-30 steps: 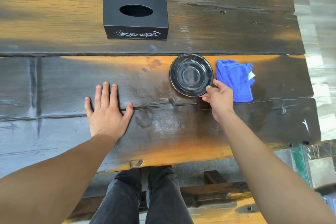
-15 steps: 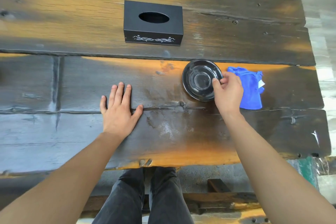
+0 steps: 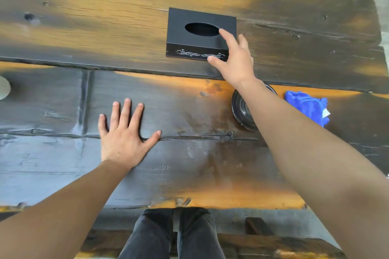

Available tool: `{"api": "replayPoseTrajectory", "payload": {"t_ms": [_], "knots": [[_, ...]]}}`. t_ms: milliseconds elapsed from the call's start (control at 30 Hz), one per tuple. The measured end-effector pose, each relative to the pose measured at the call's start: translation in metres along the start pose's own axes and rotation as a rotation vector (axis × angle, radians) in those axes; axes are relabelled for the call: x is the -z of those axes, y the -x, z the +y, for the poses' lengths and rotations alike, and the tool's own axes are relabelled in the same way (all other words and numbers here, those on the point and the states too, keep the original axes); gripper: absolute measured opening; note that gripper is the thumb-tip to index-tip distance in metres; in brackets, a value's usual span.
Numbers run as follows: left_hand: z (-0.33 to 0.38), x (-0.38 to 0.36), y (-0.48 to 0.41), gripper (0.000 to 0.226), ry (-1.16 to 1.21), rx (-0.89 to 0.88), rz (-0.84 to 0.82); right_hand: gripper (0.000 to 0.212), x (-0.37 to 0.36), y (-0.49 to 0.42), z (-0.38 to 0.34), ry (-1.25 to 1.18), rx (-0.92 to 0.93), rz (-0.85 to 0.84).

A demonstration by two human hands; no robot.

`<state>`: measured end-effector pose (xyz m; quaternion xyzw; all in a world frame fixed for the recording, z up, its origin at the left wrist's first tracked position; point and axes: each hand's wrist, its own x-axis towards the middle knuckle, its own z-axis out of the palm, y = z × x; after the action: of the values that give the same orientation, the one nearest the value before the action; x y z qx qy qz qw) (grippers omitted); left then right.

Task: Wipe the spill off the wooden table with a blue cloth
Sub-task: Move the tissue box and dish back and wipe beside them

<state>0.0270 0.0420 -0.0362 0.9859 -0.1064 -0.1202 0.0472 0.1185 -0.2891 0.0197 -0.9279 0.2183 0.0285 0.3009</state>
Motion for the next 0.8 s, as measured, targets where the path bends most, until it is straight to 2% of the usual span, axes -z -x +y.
{"api": "replayPoseTrajectory", "payload": {"t_ms": [100,367,533,800], "knots": [[-0.001,0.000,-0.001,0.093,-0.001,-0.006,-0.007,0.071,-0.005,-0.011,-0.003,-0.010,-0.013,-0.037],[-0.001,0.001,-0.001,0.093,-0.004,-0.010,-0.013,0.047,-0.011,-0.015,-0.002,-0.037,0.020,0.052],[-0.001,0.002,-0.001,0.092,-0.002,-0.012,-0.011,0.046,-0.011,0.002,-0.005,-0.005,0.033,0.055],[0.000,0.004,0.000,0.092,0.014,-0.013,-0.010,0.049,-0.013,0.080,-0.004,-0.019,0.025,0.037]]}}
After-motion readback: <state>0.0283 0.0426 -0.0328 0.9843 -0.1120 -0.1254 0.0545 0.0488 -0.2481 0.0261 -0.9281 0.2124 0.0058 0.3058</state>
